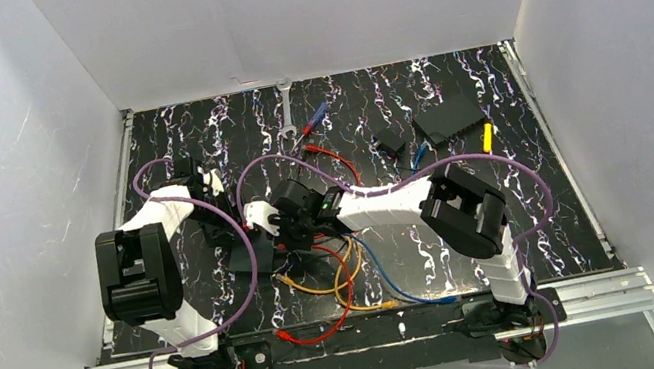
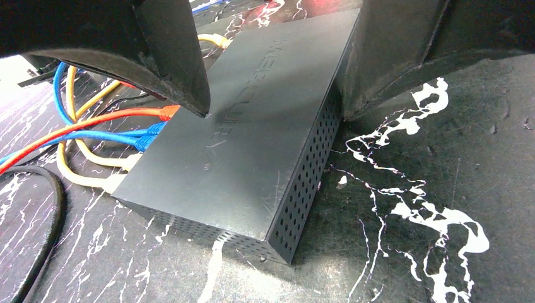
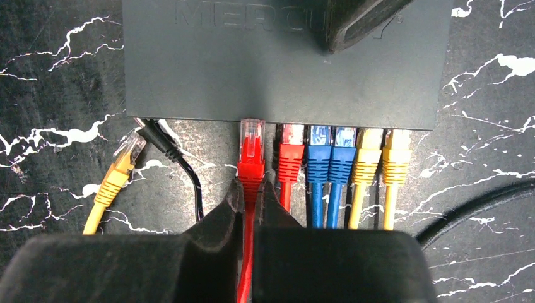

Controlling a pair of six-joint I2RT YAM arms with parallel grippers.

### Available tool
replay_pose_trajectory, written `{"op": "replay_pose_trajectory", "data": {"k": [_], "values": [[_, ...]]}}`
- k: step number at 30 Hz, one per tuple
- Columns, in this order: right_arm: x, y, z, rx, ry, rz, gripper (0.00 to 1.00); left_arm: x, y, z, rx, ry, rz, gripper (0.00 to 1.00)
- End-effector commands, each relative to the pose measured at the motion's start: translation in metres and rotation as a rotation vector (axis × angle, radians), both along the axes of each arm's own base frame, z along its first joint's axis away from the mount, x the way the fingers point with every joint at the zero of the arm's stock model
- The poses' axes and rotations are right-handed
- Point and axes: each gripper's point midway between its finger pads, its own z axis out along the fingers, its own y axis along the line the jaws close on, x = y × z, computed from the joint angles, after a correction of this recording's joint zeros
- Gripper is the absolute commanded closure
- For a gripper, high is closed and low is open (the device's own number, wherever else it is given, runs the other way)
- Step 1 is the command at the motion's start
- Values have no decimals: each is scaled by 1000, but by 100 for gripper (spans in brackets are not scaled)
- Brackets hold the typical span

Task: Insert the plug into the switch port
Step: Insert the connector into the switch port.

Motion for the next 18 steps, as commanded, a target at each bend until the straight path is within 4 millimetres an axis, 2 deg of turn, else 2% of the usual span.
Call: {"op": "replay_pose_trajectory", "data": {"k": [1, 9, 18], "values": [[-3, -3, 17, 3, 2, 5, 99, -7, -9, 6, -53, 49, -16, 28], [-7, -7, 6, -43, 32, 5, 99, -8, -10, 4, -58, 64, -19, 31], [3, 0, 4, -13, 17, -57, 99, -8, -12, 2, -65, 75, -21, 31]]}}
